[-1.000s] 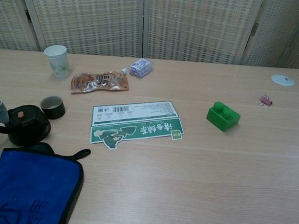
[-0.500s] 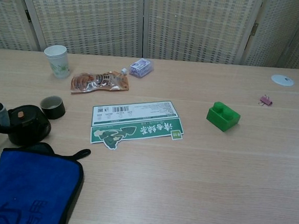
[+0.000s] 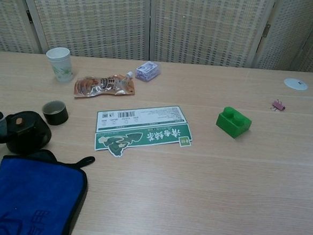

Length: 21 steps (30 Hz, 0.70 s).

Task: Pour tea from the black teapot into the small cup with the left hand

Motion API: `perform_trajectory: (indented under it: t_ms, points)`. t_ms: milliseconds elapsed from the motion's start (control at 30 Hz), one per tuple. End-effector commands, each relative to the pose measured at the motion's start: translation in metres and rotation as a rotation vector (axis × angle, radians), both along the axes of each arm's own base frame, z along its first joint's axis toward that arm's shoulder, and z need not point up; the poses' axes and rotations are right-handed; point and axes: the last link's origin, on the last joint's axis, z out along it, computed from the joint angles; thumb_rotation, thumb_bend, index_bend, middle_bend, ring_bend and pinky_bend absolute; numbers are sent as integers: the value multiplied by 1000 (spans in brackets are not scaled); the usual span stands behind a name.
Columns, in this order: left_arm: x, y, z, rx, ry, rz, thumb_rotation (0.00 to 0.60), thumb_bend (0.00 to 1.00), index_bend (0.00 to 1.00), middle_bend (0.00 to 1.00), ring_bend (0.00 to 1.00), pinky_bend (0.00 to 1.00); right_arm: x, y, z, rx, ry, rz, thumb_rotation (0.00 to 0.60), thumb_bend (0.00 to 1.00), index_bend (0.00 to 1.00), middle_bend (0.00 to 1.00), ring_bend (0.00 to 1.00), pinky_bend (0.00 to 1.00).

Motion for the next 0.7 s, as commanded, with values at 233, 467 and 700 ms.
perform_trajectory:
  t_ms: [233,467,700]
  points:
    - [0,-3,-3,-27,-9,13,600,219,435,437,339,0,-1,0,-1,1,0,-5,600,168,229,203,156,165]
    - [1,-4,-3,-34,-18,11,600,219,438,439,341,0,-1,0,-1,1,0,-5,600,168,229,203,156,165]
    - [-2,-5,-6,-46,-10,20,600,219,450,454,349,0,-1,1,-1,0,-1,-6,600,167,229,203,156,165]
